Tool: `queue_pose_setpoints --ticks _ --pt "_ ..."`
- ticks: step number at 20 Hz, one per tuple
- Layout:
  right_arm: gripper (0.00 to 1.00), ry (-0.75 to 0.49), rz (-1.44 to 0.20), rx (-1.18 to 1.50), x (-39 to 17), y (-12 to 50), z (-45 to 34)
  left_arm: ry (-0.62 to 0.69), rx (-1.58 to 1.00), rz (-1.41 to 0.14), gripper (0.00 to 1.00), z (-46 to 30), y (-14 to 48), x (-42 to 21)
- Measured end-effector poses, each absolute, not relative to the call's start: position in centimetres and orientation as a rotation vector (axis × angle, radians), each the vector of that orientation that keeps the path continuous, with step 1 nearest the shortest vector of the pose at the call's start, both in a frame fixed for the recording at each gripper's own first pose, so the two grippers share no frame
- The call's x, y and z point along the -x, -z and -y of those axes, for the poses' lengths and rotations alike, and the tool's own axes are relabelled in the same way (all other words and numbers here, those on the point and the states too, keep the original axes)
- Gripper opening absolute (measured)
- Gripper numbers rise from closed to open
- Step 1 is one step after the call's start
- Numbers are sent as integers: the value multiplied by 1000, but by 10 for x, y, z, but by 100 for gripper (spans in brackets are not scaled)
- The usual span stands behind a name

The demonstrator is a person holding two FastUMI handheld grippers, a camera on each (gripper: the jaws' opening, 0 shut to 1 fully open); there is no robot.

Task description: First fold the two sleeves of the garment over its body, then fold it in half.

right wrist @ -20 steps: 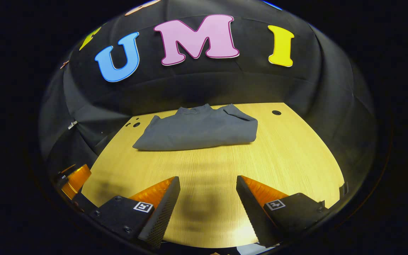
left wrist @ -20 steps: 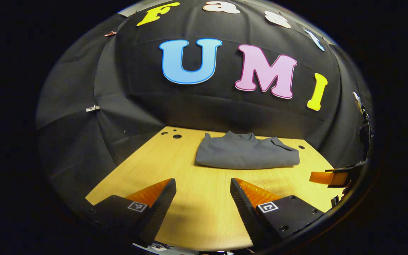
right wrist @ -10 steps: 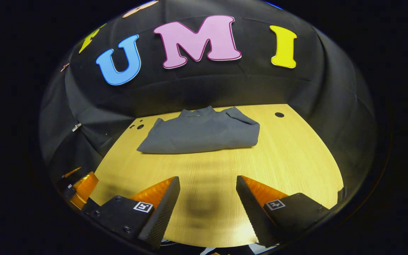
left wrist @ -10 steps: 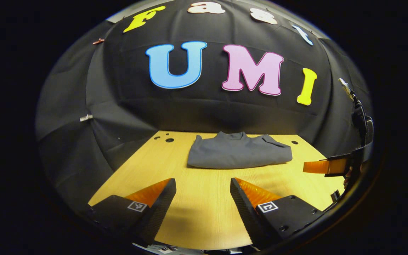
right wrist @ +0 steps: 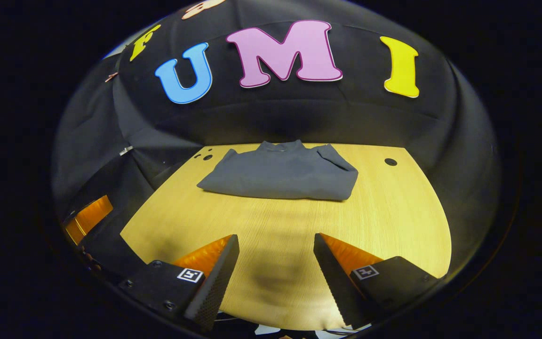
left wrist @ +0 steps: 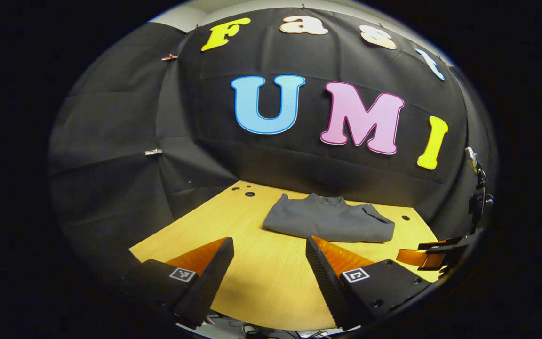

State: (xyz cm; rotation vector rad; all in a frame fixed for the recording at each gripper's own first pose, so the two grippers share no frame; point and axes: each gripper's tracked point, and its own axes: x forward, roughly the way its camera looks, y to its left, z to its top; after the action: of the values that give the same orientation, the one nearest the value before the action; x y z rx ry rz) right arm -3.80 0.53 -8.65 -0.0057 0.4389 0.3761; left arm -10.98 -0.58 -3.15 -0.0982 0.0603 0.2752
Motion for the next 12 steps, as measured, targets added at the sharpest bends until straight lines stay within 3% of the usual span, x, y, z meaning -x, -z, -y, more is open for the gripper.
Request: queue_pose_setpoints --ticks 7,12 --pt "99 -442 -428 18 48 80 22 -359 55 -55 97 29 30 147" --pt "99 -371 -412 -23 58 79 38 -317 -15 -64 97 22 29 152"
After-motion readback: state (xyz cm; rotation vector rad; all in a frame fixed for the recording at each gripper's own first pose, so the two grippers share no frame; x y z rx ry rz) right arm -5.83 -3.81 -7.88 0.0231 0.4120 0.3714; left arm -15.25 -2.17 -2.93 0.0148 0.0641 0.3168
